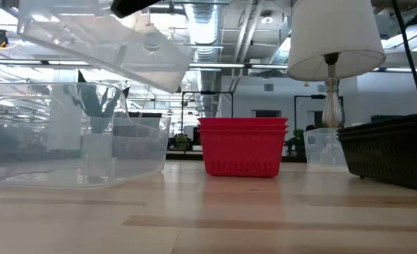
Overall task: Stack baskets by color
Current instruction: Stack the top transparent bin on top of the bottom transparent bin
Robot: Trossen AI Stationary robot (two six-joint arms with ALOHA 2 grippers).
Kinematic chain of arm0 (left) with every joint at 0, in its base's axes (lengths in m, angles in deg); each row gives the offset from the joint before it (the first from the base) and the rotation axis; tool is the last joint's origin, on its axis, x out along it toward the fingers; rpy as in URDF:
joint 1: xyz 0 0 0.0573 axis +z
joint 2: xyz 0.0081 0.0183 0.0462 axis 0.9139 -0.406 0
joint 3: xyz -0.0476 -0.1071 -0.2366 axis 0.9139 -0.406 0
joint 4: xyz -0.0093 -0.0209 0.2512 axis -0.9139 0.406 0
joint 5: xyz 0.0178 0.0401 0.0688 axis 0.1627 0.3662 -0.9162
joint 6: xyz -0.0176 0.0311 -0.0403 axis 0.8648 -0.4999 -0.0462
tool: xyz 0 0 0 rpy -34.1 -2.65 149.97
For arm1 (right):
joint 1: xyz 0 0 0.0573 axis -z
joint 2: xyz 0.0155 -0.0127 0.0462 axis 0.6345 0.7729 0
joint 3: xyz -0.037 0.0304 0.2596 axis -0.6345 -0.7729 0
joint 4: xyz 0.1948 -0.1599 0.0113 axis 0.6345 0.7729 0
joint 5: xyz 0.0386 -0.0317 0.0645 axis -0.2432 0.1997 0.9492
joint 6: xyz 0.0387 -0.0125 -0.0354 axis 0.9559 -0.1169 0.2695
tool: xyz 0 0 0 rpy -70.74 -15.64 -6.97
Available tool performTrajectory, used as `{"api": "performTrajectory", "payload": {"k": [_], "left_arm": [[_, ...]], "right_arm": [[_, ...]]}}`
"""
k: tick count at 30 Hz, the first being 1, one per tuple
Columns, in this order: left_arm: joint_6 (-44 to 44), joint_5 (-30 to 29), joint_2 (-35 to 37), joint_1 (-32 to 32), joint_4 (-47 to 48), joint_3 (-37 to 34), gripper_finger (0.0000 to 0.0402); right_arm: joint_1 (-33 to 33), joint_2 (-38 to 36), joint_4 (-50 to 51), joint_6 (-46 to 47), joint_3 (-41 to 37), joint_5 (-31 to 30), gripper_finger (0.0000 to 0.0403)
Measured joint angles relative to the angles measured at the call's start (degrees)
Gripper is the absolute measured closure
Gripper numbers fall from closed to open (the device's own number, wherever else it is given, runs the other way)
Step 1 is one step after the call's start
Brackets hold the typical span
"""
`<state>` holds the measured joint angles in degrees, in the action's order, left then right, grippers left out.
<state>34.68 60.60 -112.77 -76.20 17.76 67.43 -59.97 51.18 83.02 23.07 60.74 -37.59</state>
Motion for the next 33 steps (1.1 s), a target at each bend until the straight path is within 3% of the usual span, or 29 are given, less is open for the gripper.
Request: {"api": "performTrajectory", "payload": {"k": [3,16,33], "left_arm": [[0.0,-0.5,0.0,0.0,0.0,0.0,0.0168],[-0.1,-0.6,0.0,0.0,0.0,0.0,0.0168],[-0.4,-0.6,0.0,0.0,0.0,0.0,0.0168]], "right_arm": [[0.1,1.6,-1.0,-0.2,0.1,2.2,0.0392],[1.2,3.7,1.0,-2.8,0.0,1.8,0.0391],[0.3,3.6,6.0,-26.9,0.0,1.6,0.039]]}}
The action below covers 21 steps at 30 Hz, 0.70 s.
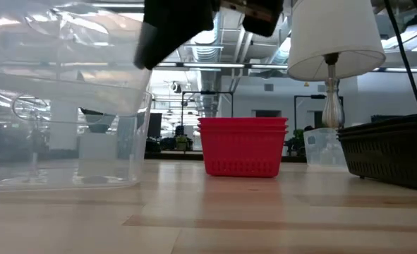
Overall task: Stack baskets by color
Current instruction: Stack the top transparent bin on top of the bottom transparent bin
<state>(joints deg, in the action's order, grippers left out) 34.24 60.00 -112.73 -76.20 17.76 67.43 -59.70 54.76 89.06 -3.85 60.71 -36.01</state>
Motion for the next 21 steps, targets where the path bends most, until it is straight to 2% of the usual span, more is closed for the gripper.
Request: {"api": "performTrajectory", "payload": {"k": [8,16,21], "left_arm": [[0.0,0.0,0.0,0.0,0.0,0.0,0.0168],[0.2,-0.6,0.0,0.0,0.0,0.0,0.0168],[0.3,-1.2,0.0,0.0,0.0,0.0,0.0168]], "right_arm": [[0.1,0.0,0.7,-6.0,0.0,0.0,0.039],[1.1,0.0,2.1,-6.3,0.0,0.6,0.039],[1.3,0.0,2.2,-6.3,0.0,3.8,0.039]]}}
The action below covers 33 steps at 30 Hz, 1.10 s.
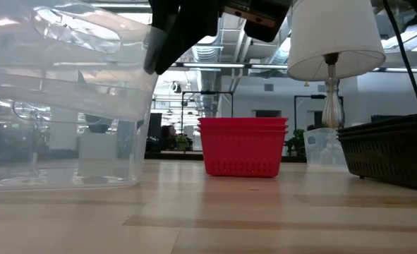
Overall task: Stack baskets by color
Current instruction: Stack the top transparent bin on top of the bottom transparent bin, then stack the top transparent bin on top of the transparent bin
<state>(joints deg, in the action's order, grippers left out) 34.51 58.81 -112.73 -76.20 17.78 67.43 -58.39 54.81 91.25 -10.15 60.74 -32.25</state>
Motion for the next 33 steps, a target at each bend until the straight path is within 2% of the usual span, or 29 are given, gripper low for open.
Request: {"api": "performTrajectory", "payload": {"k": [21,27,33], "left_arm": [[0.2,-0.3,0.0,0.0,0.0,0.0,0.0168],[-0.2,-0.3,0.0,0.0,0.0,0.0,0.0168],[-0.3,-0.3,0.0,0.0,0.0,0.0,0.0168]], "right_arm": [[1.6,0.0,-0.6,0.2,0.0,1.2,0.034],[2.2,0.0,-1.8,0.3,0.0,1.3,0.0305],[2.3,0.0,-4.3,4.1,0.0,1.3,0.0245]]}}
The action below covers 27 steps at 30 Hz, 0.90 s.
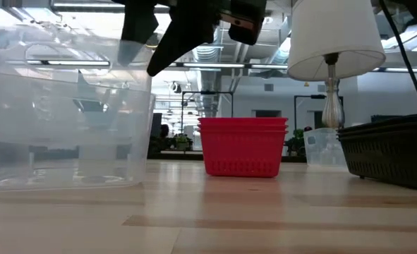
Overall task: Stack baskets by color
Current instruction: Stack the top transparent bin on top of the transparent bin
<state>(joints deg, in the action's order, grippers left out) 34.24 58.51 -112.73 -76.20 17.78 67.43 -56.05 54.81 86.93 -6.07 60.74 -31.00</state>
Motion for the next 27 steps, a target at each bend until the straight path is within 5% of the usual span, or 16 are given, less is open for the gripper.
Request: {"api": "performTrajectory", "payload": {"k": [7,13,24,27], "left_arm": [[0.0,0.0,0.0,0.0,0.0,0.0,0.0168],[0.0,0.0,0.0,0.0,0.0,0.0,0.0168],[-0.8,0.1,0.0,0.0,0.0,0.0,0.0168],[-0.9,0.2,0.0,0.0,0.0,0.0,0.0168]], "right_arm": [[-0.1,-0.2,2.1,9.8,2.0,-3.1,0.0168],[-0.5,-2.5,8.7,22.8,4.9,-8.5,0.0149],[5.7,-15.9,32.3,75.7,5.0,-10.6,0.0149],[8.2,-18.9,32.1,92.5,1.4,-10.8,0.0149]]}}
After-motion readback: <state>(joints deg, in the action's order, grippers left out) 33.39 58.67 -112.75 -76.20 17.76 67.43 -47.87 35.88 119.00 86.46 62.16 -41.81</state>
